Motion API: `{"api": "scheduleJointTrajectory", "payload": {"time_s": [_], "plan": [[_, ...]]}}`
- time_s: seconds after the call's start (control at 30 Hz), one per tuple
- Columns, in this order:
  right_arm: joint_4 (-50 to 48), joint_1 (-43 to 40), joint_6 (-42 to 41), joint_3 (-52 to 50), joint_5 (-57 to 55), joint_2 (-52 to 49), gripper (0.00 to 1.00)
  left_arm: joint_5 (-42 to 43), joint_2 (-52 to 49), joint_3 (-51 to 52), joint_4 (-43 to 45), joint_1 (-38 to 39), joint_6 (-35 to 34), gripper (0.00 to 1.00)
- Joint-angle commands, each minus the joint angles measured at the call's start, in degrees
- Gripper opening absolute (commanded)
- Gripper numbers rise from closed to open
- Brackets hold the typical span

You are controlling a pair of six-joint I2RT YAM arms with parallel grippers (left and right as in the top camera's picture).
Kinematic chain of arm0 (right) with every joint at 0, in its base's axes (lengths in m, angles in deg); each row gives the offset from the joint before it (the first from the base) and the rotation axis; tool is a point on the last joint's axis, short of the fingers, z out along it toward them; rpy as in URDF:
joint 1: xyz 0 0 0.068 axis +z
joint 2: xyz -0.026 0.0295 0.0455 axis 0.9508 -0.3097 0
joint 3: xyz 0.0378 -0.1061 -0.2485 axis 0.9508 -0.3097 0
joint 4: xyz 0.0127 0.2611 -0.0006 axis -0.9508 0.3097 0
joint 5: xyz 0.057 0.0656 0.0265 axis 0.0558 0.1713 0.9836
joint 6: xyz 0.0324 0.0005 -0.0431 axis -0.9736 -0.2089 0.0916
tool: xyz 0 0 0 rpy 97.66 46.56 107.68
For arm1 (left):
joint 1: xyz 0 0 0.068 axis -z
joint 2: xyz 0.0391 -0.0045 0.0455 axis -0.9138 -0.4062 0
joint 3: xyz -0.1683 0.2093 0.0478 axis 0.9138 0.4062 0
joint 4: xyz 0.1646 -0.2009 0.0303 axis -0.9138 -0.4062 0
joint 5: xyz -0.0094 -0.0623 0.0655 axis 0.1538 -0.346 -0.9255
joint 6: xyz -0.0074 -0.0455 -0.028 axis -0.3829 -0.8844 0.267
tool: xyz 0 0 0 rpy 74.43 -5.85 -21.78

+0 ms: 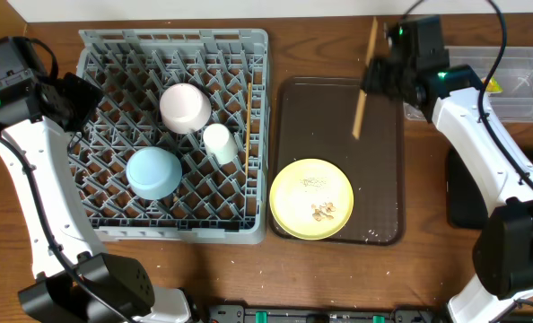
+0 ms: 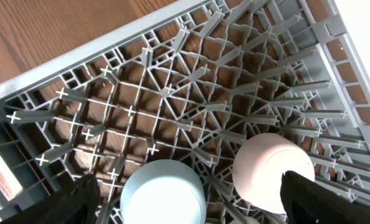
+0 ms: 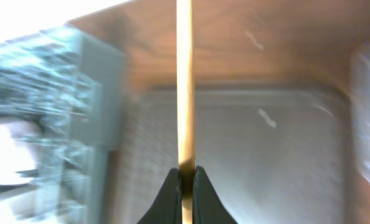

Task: Sort waste into correct bins and load items into the dishwasher
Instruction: 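Grasp the second chopstick with the right gripper and place it in the rack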

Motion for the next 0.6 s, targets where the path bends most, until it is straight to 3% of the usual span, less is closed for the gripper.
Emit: {"api": "scheduleJointTrajectory", "payload": {"time_s": [0.0, 0.33, 0.57], "plan": [[-5.33, 2.86, -5.53, 0.81, 7.89, -0.17, 0.01, -0.31, 0.22, 0.02, -0.28, -0.09, -0.46, 0.93], [-26.38, 15.89, -17.77, 0.90, 9.03, -9.57, 0.01, -0.28, 0.22, 0.02, -2.03, -0.09, -0.46, 0.93], [-28.04, 19.98, -18.82, 0.92, 5.99, -12.33, 0.02, -0.31, 0.22, 0.04, -3.21, -0.09, -0.46, 0.93]]}}
